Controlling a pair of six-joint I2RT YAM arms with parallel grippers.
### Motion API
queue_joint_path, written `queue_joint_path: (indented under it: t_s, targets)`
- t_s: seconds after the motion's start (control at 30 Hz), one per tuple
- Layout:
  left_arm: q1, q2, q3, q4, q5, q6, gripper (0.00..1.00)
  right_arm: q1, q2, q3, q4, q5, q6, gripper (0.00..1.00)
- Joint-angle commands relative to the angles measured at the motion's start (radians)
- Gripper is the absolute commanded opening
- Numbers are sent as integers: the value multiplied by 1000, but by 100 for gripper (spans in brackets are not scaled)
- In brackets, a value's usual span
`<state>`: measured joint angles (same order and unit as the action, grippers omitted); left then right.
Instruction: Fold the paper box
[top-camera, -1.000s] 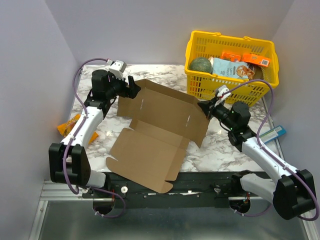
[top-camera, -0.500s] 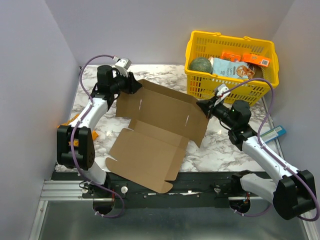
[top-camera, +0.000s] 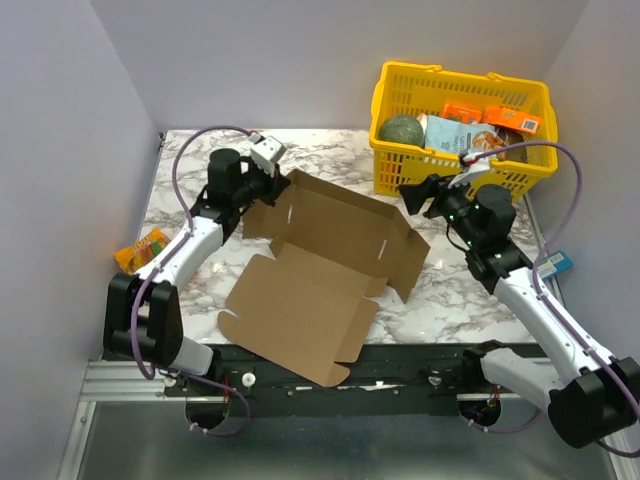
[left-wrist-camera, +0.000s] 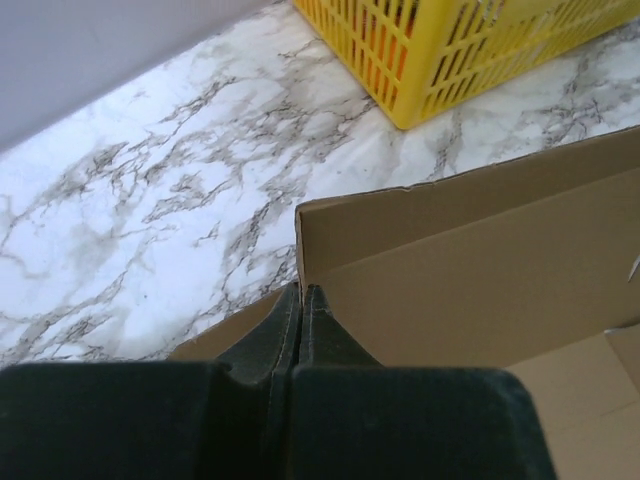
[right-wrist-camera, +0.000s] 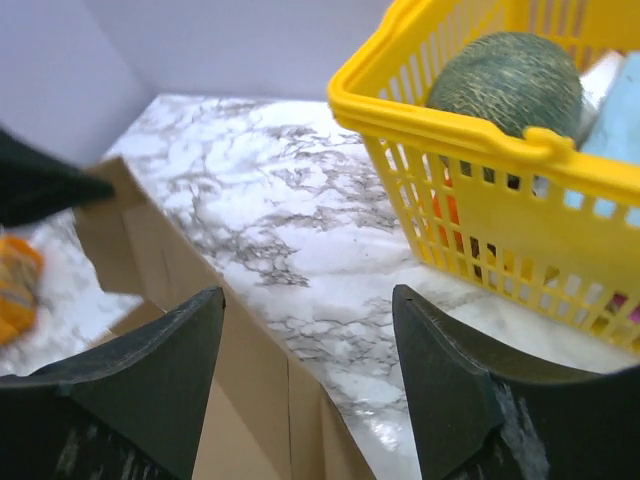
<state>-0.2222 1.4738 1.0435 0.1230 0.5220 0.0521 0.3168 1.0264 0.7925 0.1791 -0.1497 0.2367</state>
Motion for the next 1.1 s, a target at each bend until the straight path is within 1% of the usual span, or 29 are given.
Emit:
queue_joint_path:
  t_s: [0.0,0.07,0.1,0.13,0.17,0.2,0.23,0.3,0.33,0.37,0.4,0.43,0.47,0.53,0.57,0.6,0.63,0.67,0.7,0.8,0.87,0.93,1.07]
  targets:
    - [-138,-133,-121,76,-220,135,0,-5,-141,4,-176,210,411,76]
    - [-160,-145,-140,86,-260,140,0,-4,-195,-38,-176,126,534,76]
    - [-169,-151,-143,90,-283,141,0,-2,-204,-51,-164,86,661,76]
    - [-186,-155,-155,95,-290,143,0,2,-210,-68,-146,0,724,75]
    - [-193,-155,-161,108,-298,143,0,8,-213,-99,-120,-31,783,75]
    - [-201,-156,-166,112,-316,147,0,21,-216,-116,-68,-54,885,75]
    - [-218,-156,-175,118,-326,152,0,51,-218,-125,-47,-79,933,75]
    - [-235,-153,-181,124,-355,152,0,97,-216,-124,2,-76,996,75]
    - [-241,-152,-181,124,-390,155,0,128,-213,-107,-10,-39,991,75]
    - [-252,-152,-183,132,-405,152,0,193,-209,-79,-27,-13,980,75]
    - [-255,-153,-184,133,-419,149,0,230,-203,-38,-39,17,943,75]
    - [-259,-155,-188,135,-450,143,0,264,-180,-18,-47,71,923,75]
    - [-266,-158,-192,145,-462,132,0,315,-161,-3,-58,85,918,75]
    - [-278,-173,-212,162,-511,106,0,335,-106,-2,-58,79,981,76]
    - [-287,-178,-220,173,-574,95,0,359,-94,-15,-38,87,1012,76]
    - [-308,-187,-224,175,-603,82,0,381,-79,-30,2,107,1067,76]
    - [-321,-193,-233,176,-634,77,0,402,-66,-41,13,130,1091,76]
    - [-327,-196,-240,178,-680,69,0,451,-36,-36,25,195,1104,76]
    - [-339,-208,-244,176,-697,48,0,473,-19,-29,19,225,1118,76]
    - [-345,-231,-261,175,-714,15,0,513,46,-3,11,312,1168,76]
    - [-355,-248,-281,193,-708,15,0,515,78,-3,11,357,1205,76]
    - [-364,-268,-304,207,-717,15,0,515,122,-6,-6,386,1292,78]
    - [-379,-274,-321,228,-738,22,0,515,191,17,-36,511,1382,78]
